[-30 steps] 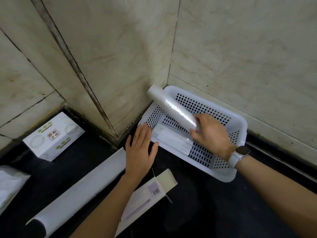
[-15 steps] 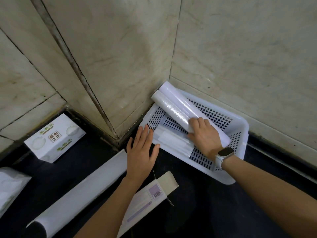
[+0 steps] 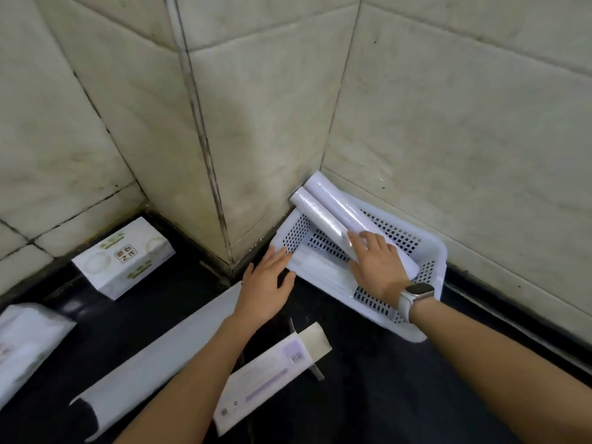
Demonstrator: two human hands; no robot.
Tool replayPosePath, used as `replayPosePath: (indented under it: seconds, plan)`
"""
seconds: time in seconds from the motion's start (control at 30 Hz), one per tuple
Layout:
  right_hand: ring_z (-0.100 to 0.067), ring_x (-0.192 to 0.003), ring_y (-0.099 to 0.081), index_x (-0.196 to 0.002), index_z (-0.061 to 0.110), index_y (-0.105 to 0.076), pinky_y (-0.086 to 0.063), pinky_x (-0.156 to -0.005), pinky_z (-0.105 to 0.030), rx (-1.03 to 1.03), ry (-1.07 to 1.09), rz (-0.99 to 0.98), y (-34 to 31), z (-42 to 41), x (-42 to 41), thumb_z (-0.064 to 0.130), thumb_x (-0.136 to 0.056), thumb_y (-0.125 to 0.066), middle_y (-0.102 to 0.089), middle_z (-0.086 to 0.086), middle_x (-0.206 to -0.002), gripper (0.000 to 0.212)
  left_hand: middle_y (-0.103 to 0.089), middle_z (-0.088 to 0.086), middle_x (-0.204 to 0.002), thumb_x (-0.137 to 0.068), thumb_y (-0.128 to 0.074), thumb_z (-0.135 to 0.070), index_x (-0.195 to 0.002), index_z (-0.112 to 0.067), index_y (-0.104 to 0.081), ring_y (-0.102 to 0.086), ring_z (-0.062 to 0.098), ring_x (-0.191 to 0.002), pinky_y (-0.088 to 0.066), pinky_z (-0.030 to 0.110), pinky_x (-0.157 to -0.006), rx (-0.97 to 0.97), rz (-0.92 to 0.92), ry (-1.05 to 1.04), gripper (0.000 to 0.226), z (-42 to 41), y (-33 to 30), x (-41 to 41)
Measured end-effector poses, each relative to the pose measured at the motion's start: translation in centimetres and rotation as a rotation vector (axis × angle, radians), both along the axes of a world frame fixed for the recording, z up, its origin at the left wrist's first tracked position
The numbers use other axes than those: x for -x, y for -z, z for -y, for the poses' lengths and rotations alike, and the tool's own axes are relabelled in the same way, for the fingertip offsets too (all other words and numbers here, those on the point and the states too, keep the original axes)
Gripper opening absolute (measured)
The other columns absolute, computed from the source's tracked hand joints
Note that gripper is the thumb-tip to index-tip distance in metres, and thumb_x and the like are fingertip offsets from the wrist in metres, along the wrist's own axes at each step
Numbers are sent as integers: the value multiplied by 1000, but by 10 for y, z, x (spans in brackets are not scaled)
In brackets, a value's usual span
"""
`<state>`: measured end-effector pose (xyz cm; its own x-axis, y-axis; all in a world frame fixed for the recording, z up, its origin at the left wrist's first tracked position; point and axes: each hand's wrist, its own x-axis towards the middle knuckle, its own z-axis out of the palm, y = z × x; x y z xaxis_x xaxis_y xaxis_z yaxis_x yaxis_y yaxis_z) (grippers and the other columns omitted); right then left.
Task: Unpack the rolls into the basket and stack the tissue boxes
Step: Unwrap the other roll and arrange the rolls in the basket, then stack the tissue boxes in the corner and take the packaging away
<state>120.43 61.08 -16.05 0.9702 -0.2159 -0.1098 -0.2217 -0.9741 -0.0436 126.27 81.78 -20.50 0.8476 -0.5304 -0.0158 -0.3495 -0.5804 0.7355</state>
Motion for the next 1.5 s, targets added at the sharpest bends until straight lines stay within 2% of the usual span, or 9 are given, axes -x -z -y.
replayPosePath:
  seconds: [0.13, 0.27, 0.6, 0.8, 0.9, 1.07, 1.2, 1.33, 1.5]
  plan:
    - [-35, -117, -46, -131, 5, -42, -38, -97, -43, -149, -137, 183, -23, -59, 0, 12, -89, -46, -48, -19, -130, 42, -61, 6, -126, -90, -54, -13, -117, -11, -62, -53, 19, -119, -34, 29, -103, 121, 104, -154, 29, -41, -23, 17]
    - [-38, -101, -58, -115, 1, -57, -47, -90, -42, -320, -365, 251, -25, -139, -6, 3, -85, -52, -60, -22, -112, 30, -64, 6, -115, -87, -56, -10, -108, -12, -65, -57, 19, -106, -39, 29, -94, 102, 119, -391, 23, -120, -25, 39]
    - [-27, -125, -39, -138, 16, -33, -39, -98, -37, -362, -728, -88, 23, -364, -66, 17, -93, -41, -39, -10, -140, 45, -51, 10, -123, -90, -51, -11, -123, -11, -52, -55, 21, -102, -44, 31, -84, 152, -84, -1198, 33, -347, 6, 62]
    - [-34, -122, -39, -140, 18, -25, -41, -92, -46, -51, -993, -172, 51, -460, -104, 24, -88, -51, -30, -10, -146, 58, -41, 16, -142, -92, -52, -17, -138, -8, -37, -44, 28, -126, -38, 42, -106, 159, -352, -1130, 49, -386, 36, 54]
    - [-36, -108, -52, -128, 13, -40, -47, -78, -45, 74, -1003, -187, 65, -473, -103, 18, -89, -49, -41, -12, -135, 40, -43, 15, -141, -93, -50, -19, -137, -9, -39, -40, 29, -128, -35, 48, -107, 65, -319, -1071, 47, -389, 47, 52]
    - [-32, -67, -68, -87, 6, -69, -51, -45, -32, -308, -963, 316, 43, -448, -104, 6, -79, -61, -70, -13, -92, 11, -45, 12, -140, -93, -49, -19, -132, -11, -46, -40, 28, -128, -34, 48, -106, -46, -191, -1098, 41, -384, 52, 58]
    - [-27, -75, -68, -87, 3, -70, -57, -63, -35, -602, -751, 558, 11, -402, -120, 10, -84, -61, -71, -14, -89, 12, -45, 12, -141, -92, -49, -17, -131, -11, -48, -38, 28, -128, -32, 50, -106, -15, -124, -1063, 39, -368, 43, 43]
    - [-21, -75, -66, -92, 7, -70, -53, -65, -29, -543, -640, 723, -5, -352, -141, 18, -88, -57, -70, -10, -91, 18, -41, 10, -144, -94, -47, -21, -135, -14, -42, -34, 24, -132, -27, 47, -111, 108, -104, -954, 42, -334, 27, 9]
    - [-34, -79, -67, -101, 15, -69, -54, -58, -39, -240, -534, 428, 14, -315, -158, 16, -85, -59, -66, -11, -111, 18, -28, 5, -152, -94, -47, -25, -143, -18, -26, -28, 18, -137, -23, 33, -112, 267, -208, -793, 54, -289, 17, -29]
